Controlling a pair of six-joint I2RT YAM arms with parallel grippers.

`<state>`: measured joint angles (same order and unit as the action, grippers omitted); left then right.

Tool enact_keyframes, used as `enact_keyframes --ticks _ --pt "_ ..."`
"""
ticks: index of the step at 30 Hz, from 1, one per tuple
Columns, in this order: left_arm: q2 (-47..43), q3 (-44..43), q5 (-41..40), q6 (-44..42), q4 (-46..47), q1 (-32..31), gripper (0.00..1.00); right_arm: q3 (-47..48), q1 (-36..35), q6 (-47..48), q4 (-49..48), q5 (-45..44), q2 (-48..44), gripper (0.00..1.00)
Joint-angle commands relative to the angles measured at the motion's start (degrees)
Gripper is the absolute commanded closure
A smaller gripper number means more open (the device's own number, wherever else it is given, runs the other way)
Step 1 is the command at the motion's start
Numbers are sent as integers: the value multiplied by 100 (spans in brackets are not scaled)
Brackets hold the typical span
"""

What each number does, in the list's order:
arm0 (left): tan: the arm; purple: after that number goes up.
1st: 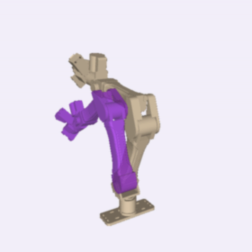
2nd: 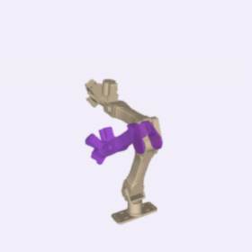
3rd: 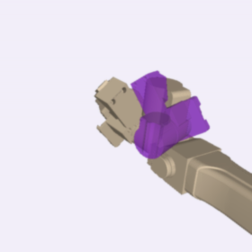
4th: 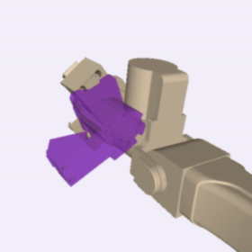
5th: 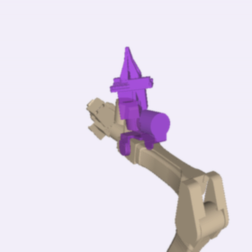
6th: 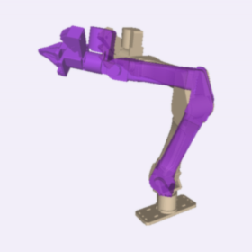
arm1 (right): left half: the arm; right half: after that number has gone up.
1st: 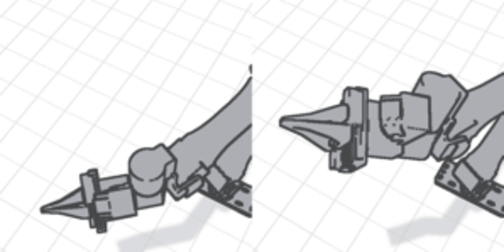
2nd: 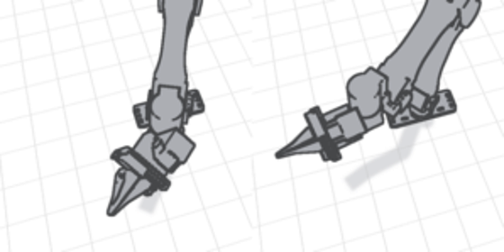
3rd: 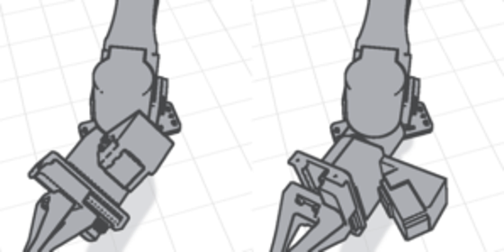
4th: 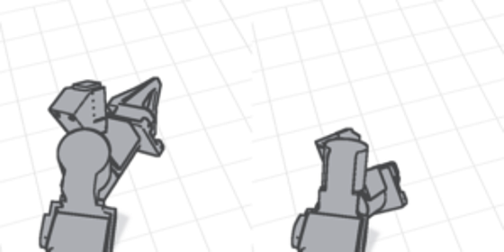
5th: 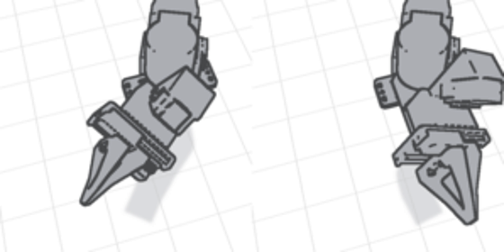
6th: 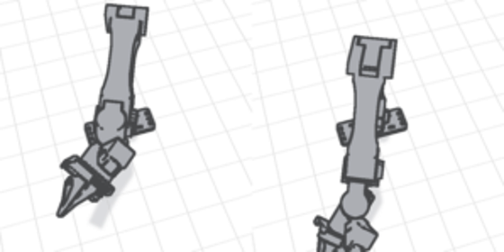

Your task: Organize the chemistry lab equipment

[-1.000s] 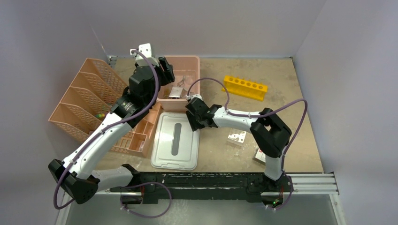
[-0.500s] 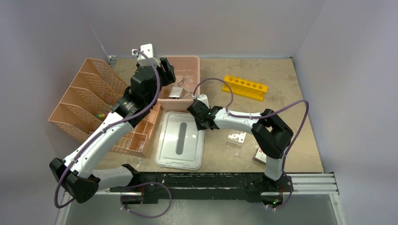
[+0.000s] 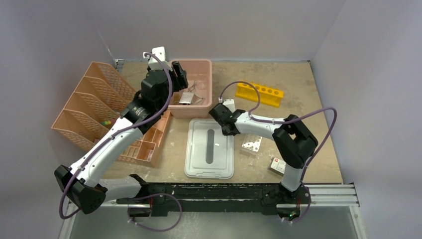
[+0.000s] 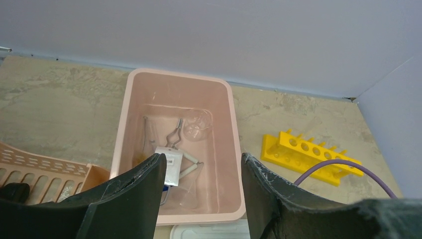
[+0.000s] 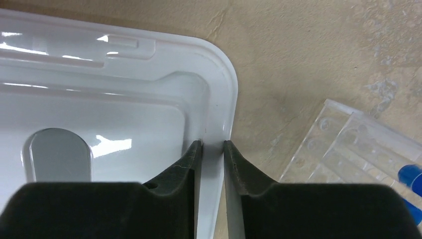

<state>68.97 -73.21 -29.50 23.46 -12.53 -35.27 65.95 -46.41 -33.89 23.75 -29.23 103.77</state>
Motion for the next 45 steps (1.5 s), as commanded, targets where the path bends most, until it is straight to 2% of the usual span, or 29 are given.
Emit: enact_keyframes --ticks 1,6,10,14,19,23,28,32,36,45 --pt "6 -1 75 70 192 16 44 -38 115 -186 -65 -47 -117 77" --pt "5 21 102 88 198 17 44 176 163 -744 414 40 -67 64" --pt "-1 66 93 88 207 12 44 108 166 -1060 724 227 -99 62" --pt "-6 128 91 114 233 13 44 -151 167 -1047 596 554 -170 63" --pt "-42 191 11 230 212 12 44 -45 169 -998 513 735 168 70" --pt "-159 391 -35 474 233 16 44 -30 235 -1054 408 753 357 84" --pt "-183 733 357 978 -252 11 45 -90 299 -952 409 557 118 93" --pt "-203 1048 868 1308 -844 12 46 -259 379 -693 283 510 -463 95" --pt "-279 1532 1492 1576 -1223 18 45 -486 481 -386 -36 821 -1004 98" --pt "-405 2556 2618 1959 -1131 19 43 -691 593 -82 -273 1498 -1545 100"
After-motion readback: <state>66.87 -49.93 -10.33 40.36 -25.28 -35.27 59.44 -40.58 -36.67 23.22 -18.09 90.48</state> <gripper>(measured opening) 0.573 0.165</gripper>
